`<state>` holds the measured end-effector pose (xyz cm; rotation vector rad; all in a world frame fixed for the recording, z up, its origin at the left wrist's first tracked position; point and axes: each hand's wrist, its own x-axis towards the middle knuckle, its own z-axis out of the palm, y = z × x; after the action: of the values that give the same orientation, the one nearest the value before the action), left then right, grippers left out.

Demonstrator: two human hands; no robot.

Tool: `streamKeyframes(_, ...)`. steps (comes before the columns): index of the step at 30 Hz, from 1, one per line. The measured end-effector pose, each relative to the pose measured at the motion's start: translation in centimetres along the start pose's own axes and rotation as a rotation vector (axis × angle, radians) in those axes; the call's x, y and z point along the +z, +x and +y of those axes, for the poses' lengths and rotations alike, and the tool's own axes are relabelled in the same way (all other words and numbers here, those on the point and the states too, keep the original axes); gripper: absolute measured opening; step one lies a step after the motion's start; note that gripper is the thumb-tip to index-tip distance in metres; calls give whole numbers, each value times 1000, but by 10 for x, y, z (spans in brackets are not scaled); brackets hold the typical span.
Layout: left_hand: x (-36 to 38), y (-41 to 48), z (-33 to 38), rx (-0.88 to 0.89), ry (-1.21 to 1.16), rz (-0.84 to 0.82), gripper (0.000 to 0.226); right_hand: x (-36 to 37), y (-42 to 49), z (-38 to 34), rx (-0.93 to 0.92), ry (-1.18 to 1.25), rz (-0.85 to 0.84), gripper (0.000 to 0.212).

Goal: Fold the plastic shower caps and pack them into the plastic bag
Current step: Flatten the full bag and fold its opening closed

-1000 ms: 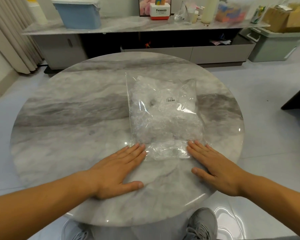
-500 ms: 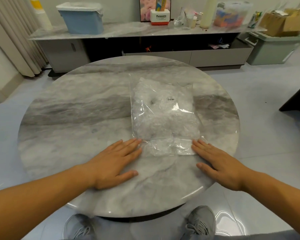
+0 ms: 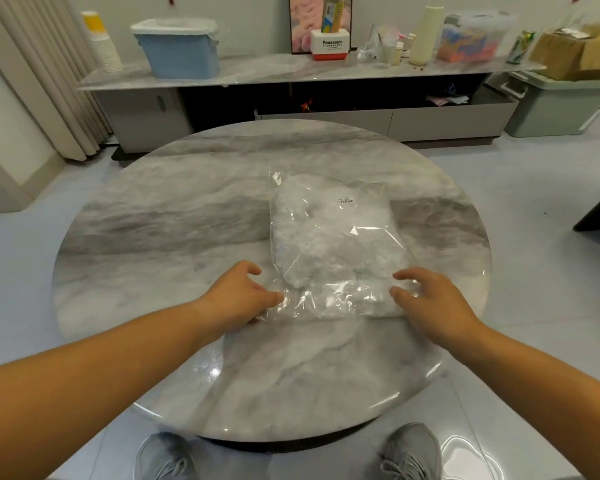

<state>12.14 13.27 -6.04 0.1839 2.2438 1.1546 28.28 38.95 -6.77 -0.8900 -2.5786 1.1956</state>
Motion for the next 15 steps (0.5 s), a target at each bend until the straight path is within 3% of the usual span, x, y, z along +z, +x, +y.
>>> streamKeyframes(6, -19, 15, -4, -145, -179, 11, 56, 16, 17, -16, -24, 32, -36, 32)
streamKeyframes(15, -74, 46, -5, -90, -205, 203, 55, 46, 67, -82, -64, 117, -151, 45)
